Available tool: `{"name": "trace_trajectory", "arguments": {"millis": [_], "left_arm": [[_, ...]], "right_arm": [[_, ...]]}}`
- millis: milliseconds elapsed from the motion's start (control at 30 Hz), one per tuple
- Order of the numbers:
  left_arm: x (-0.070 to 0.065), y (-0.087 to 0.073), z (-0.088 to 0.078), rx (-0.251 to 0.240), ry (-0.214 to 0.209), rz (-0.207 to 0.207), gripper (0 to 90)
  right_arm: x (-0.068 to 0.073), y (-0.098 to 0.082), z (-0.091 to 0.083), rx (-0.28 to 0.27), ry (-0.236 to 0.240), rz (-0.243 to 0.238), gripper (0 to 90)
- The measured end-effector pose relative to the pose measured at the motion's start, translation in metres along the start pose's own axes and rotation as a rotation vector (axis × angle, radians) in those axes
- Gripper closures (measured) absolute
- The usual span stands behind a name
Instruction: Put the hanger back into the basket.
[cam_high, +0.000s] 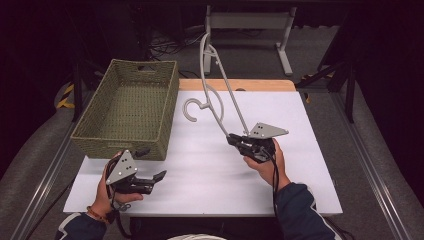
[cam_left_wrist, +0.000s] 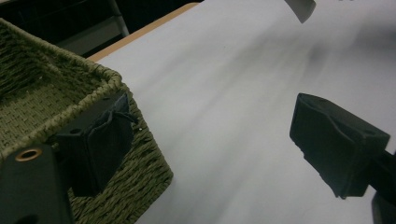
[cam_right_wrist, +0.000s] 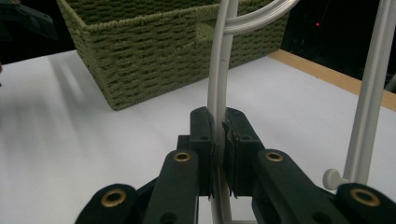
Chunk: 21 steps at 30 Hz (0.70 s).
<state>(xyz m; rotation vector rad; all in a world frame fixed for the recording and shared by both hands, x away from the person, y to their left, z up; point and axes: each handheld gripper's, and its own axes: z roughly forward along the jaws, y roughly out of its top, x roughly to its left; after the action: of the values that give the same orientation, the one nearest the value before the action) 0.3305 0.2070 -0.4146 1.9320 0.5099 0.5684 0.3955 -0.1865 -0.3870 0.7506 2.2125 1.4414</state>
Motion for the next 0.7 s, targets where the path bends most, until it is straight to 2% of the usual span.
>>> {"name": "trace_trajectory", "arguments": {"millis": [100, 233, 400, 533, 700], "left_arm": [[-0.001, 0.002, 0.002, -0.003, -0.01, -0.009, 14.8], [-0.006, 0.007, 0.008, -0.005, -0.022, 0.009, 15.7], [-0.011, 0.018, 0.016, -0.057, -0.062, -0.013, 20.5], [-0.015, 0.034, 0.026, -0.123, -0.09, -0.028, 26.2], [-0.016, 0.045, 0.037, -0.16, -0.092, -0.064, 29.8]], "right_arm": [[0.002, 0.0, -0.002, -0.02, 0.011, -0.001, 82.8], [0.005, 0.001, -0.001, -0.038, 0.024, 0.004, 82.8], [0.015, 0.002, 0.002, -0.077, 0.055, 0.019, 82.8], [0.021, 0.001, 0.004, -0.11, 0.091, 0.042, 82.8], [0.028, -0.001, 0.008, -0.139, 0.127, 0.068, 82.8]]}}
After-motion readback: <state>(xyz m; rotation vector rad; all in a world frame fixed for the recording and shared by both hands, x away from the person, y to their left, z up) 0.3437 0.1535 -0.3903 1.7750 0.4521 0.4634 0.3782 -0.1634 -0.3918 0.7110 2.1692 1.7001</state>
